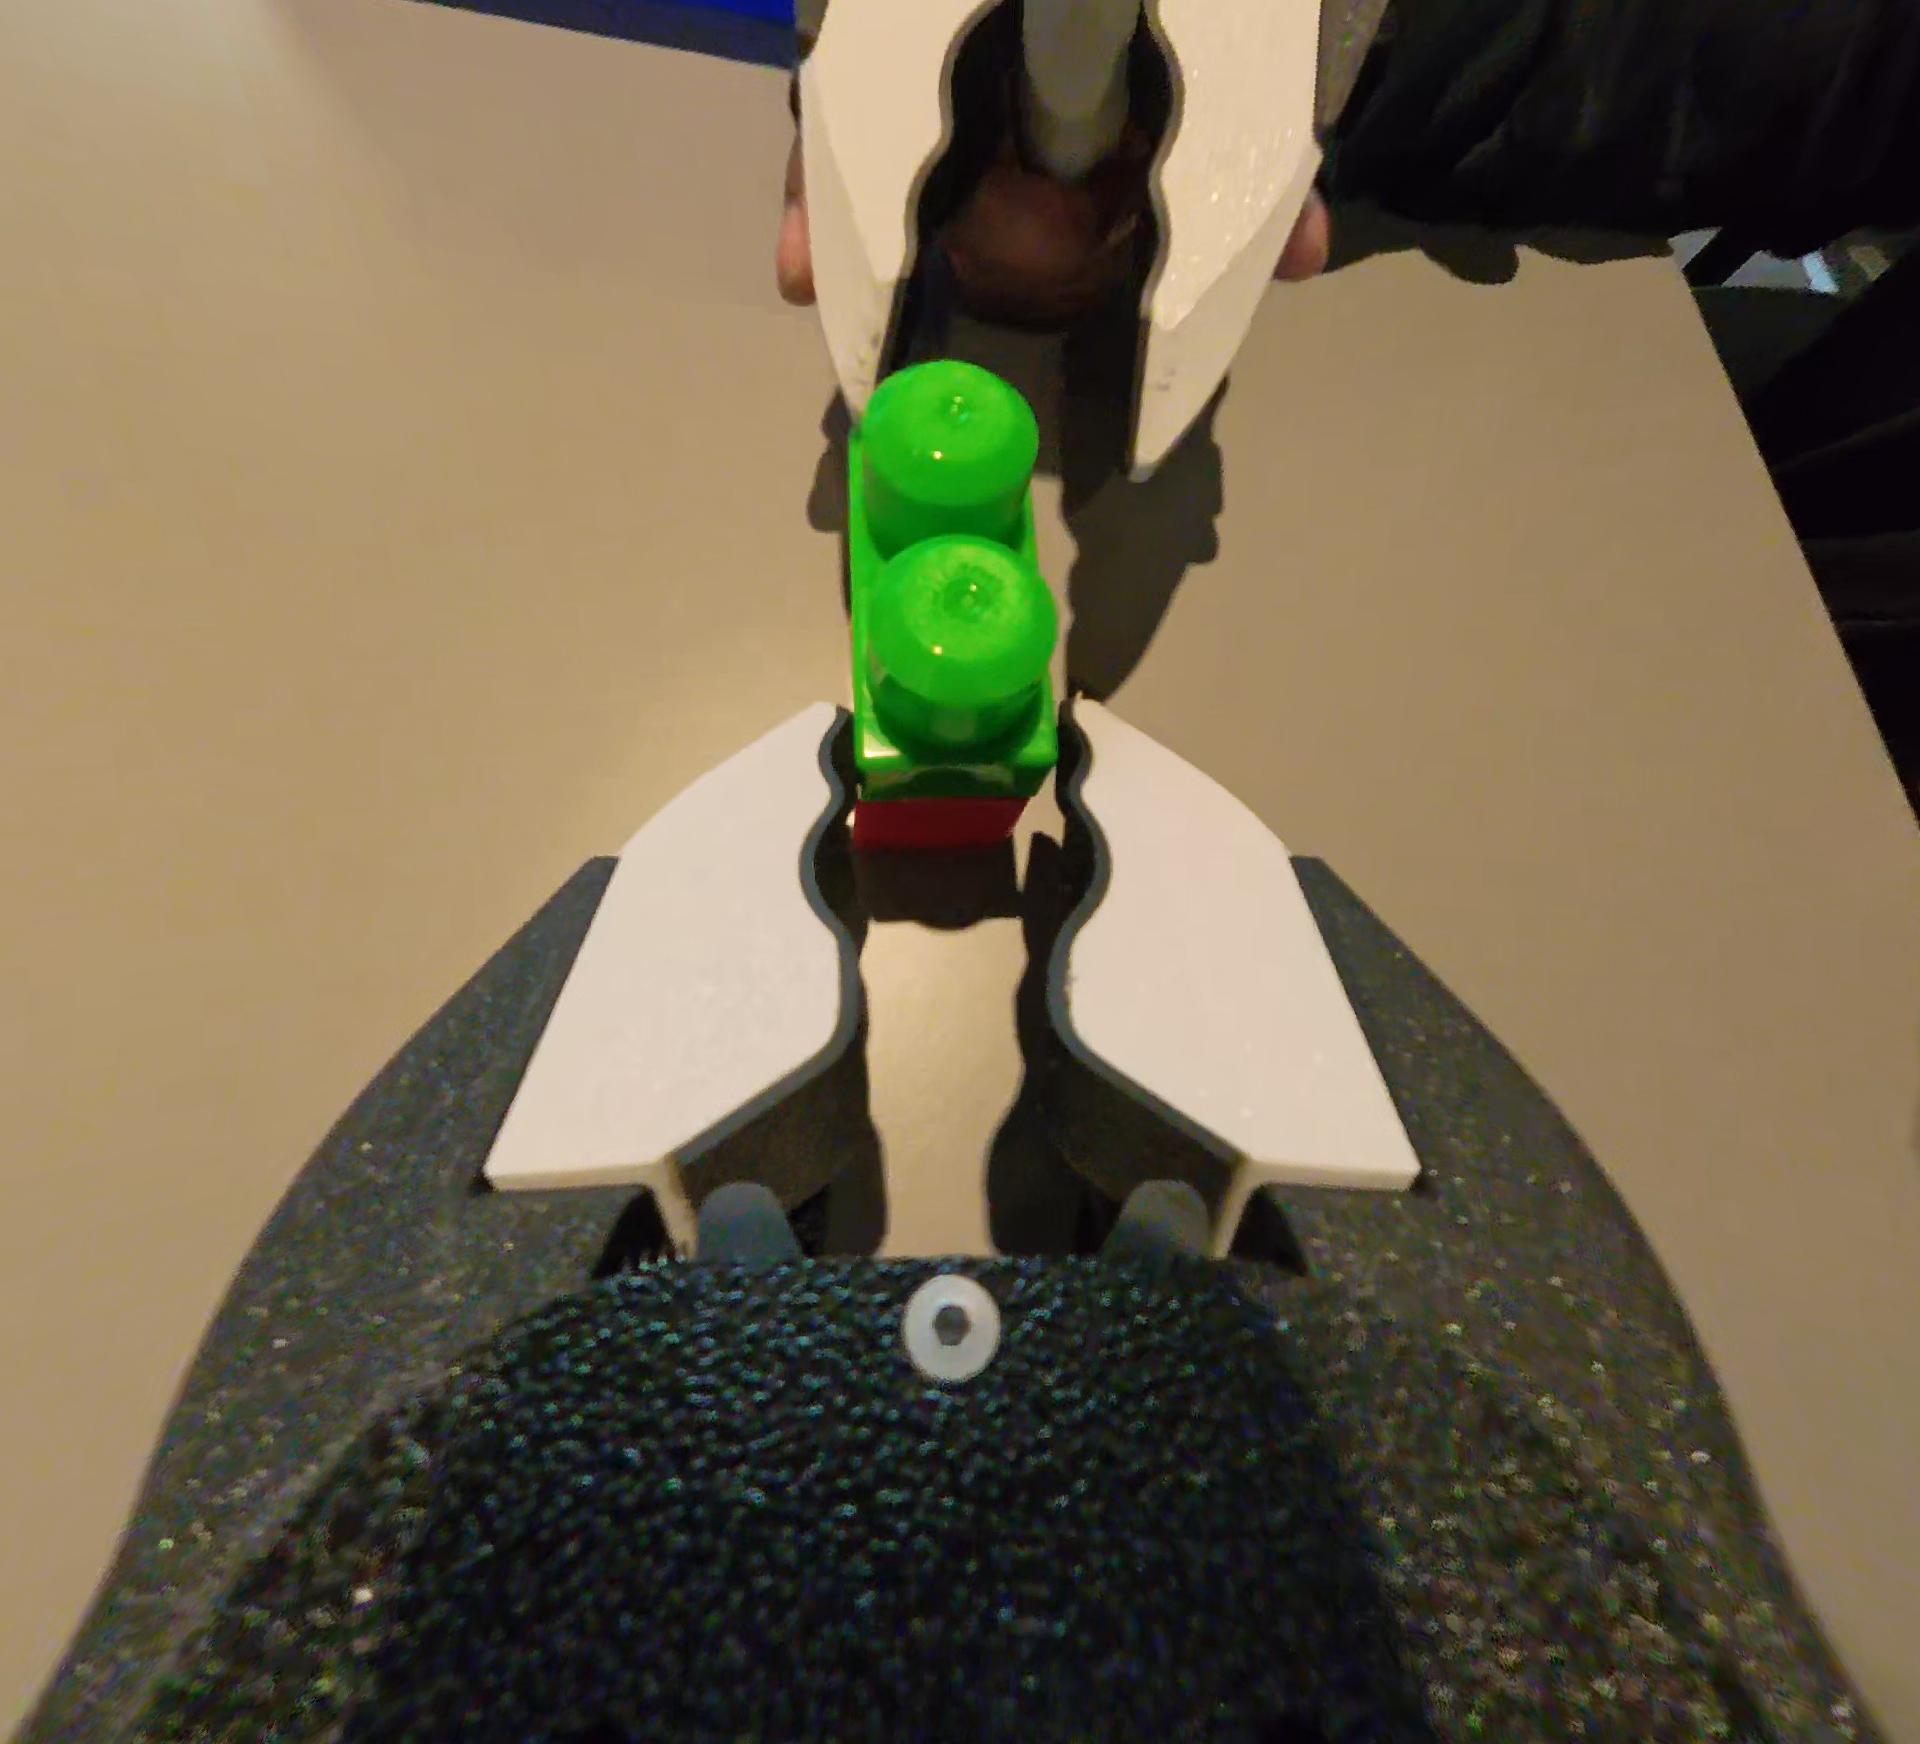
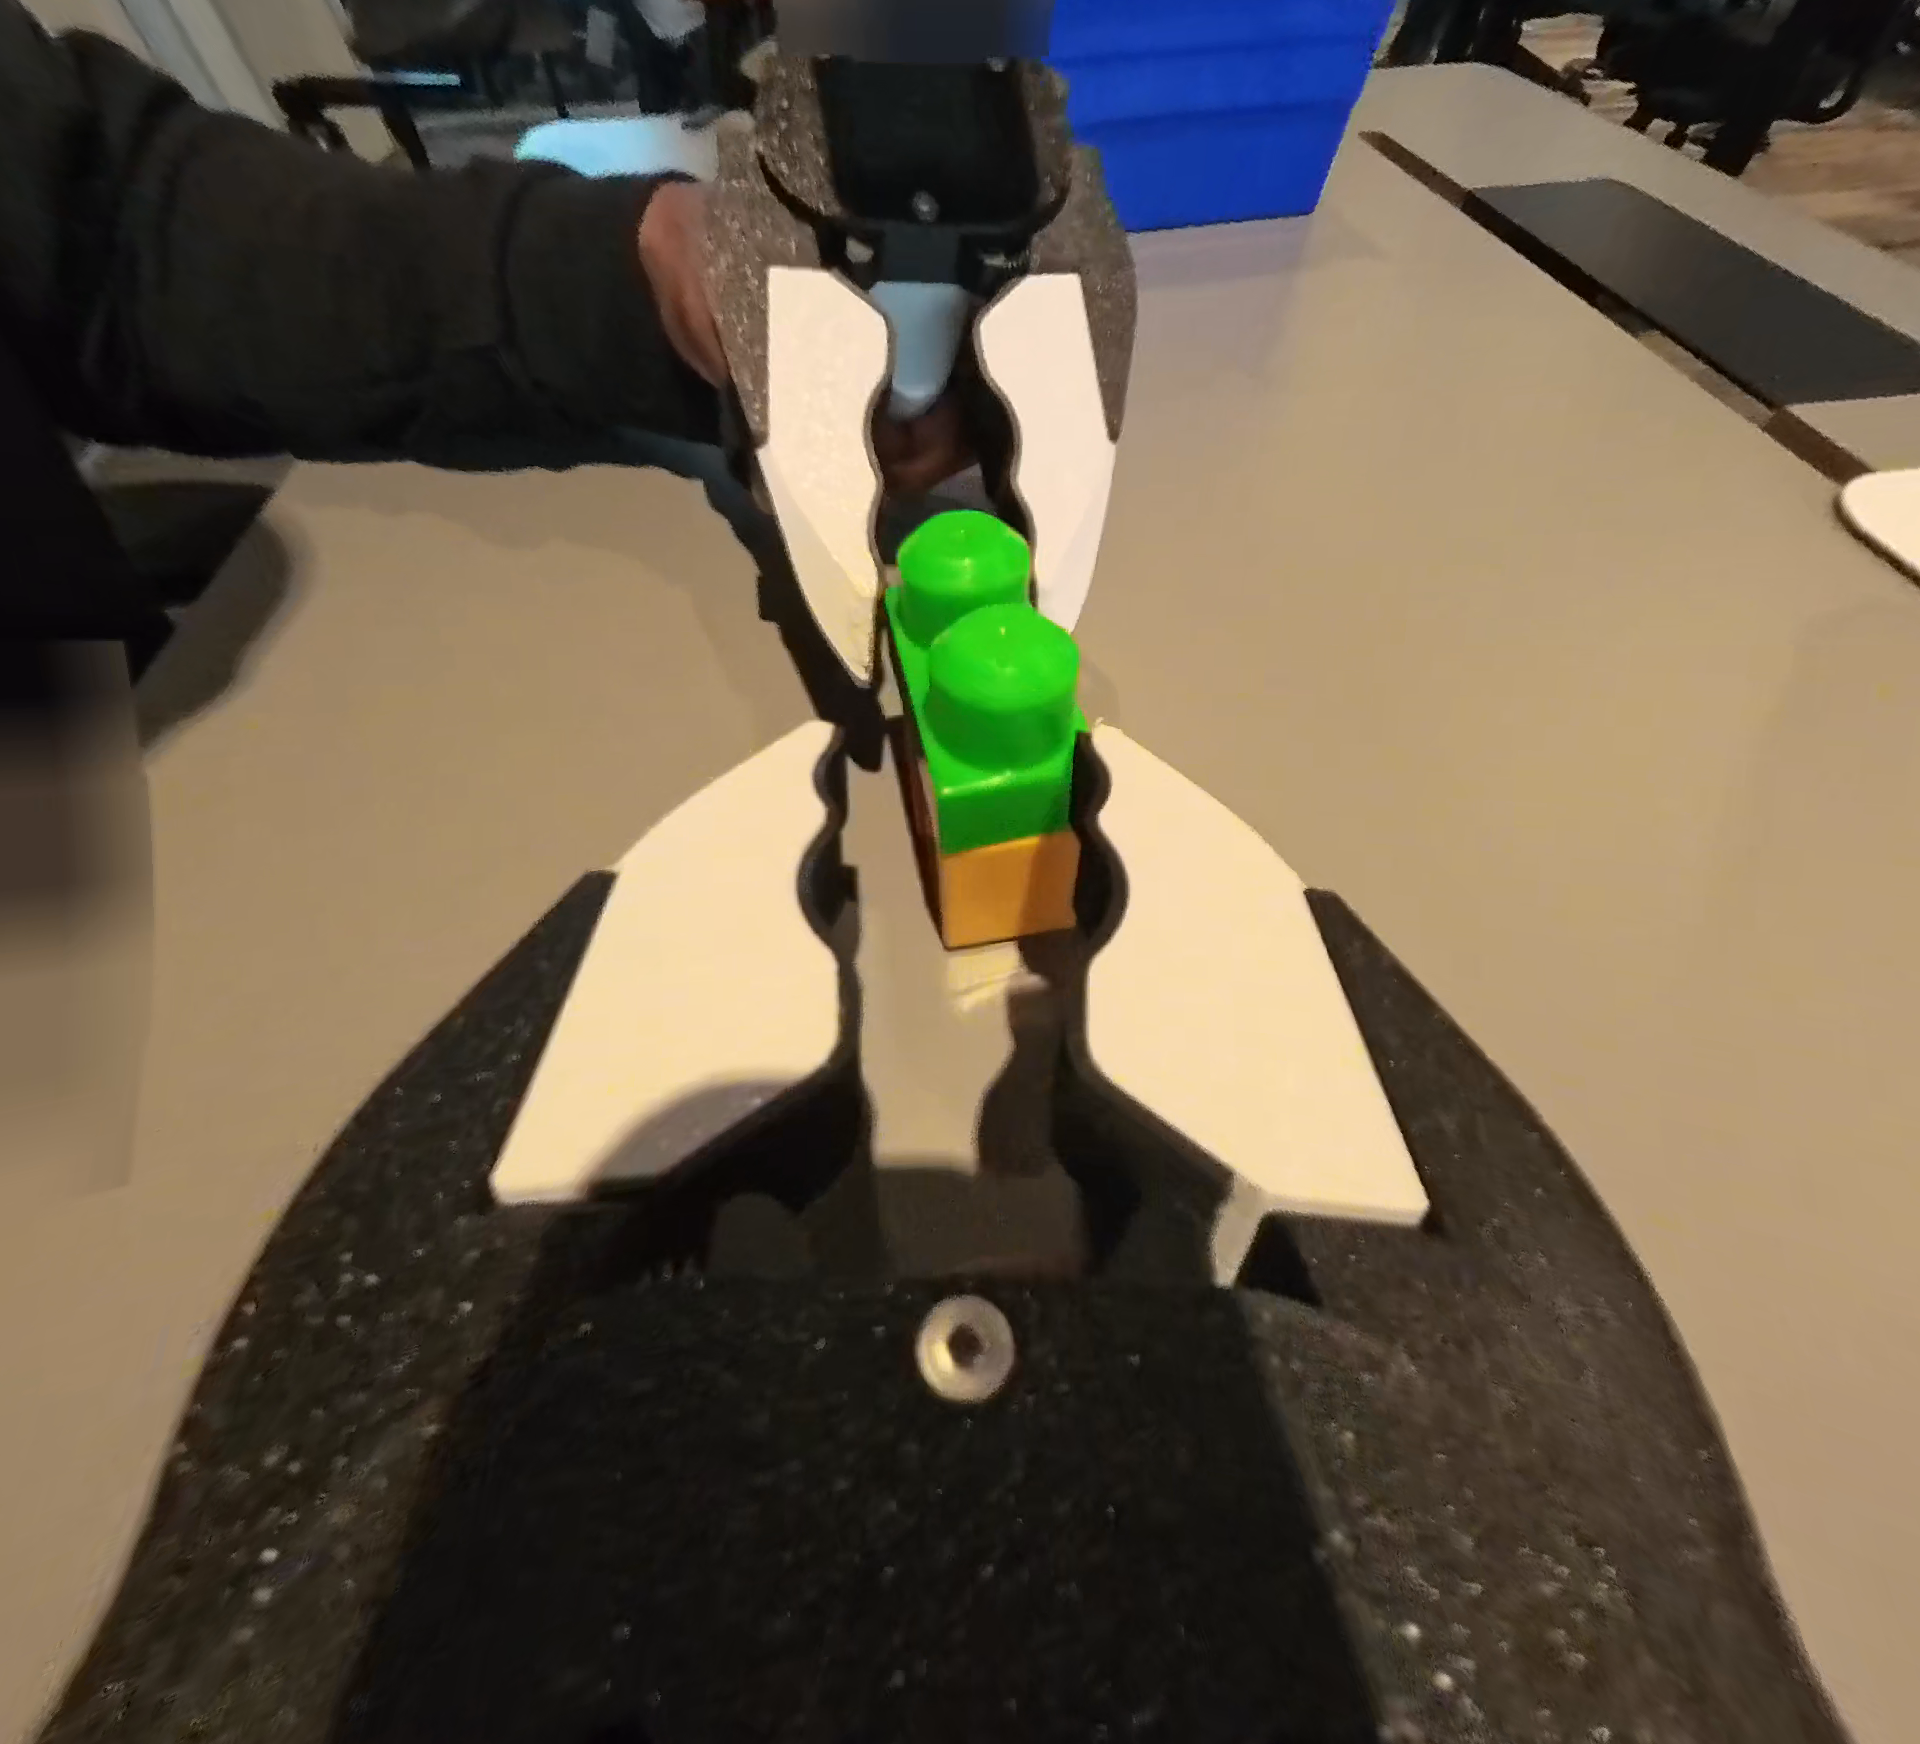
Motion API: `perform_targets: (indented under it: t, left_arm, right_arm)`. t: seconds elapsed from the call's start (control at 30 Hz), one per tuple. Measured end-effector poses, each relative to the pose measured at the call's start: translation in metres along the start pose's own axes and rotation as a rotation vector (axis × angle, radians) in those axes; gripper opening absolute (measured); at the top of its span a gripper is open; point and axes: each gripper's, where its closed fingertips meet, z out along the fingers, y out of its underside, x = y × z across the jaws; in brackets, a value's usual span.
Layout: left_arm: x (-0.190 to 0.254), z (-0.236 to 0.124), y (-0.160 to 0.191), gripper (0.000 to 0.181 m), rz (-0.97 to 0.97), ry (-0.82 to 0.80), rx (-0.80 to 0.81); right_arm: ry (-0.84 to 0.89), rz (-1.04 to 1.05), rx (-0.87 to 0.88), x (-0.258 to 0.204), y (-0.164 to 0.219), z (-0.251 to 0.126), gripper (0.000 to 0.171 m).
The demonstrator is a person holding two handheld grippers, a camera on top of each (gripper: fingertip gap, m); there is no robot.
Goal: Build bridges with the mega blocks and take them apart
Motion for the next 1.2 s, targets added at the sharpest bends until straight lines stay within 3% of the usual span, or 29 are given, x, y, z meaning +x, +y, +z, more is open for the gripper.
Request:
perform_targets:
  t: [0.23, 0.47, 1.03, 1.2]
  left_arm:
    - [-0.001, 0.007, 0.015, 0.042, 0.085, -0.044, -0.122]
    - [-0.001, -0.006, -0.011, 0.039, 0.121, -0.085, 0.002]
    - [-0.001, -0.004, -0.008, 0.034, 0.047, -0.073, -0.013]
    - [-0.001, -0.004, -0.01, 0.033, 0.028, -0.055, 0.056]
  right_arm:
    - [0.043, -0.042, -0.058, 0.007, 0.005, 0.011, 0.034]
    - [0.041, -0.031, -0.061, 0.007, 0.005, 0.012, 0.034]
    - [0.026, 0.039, -0.088, 0.005, 0.006, 0.013, 0.034]
    - [0.048, 0.028, -0.06, 0.006, 0.004, 0.012, 0.034]
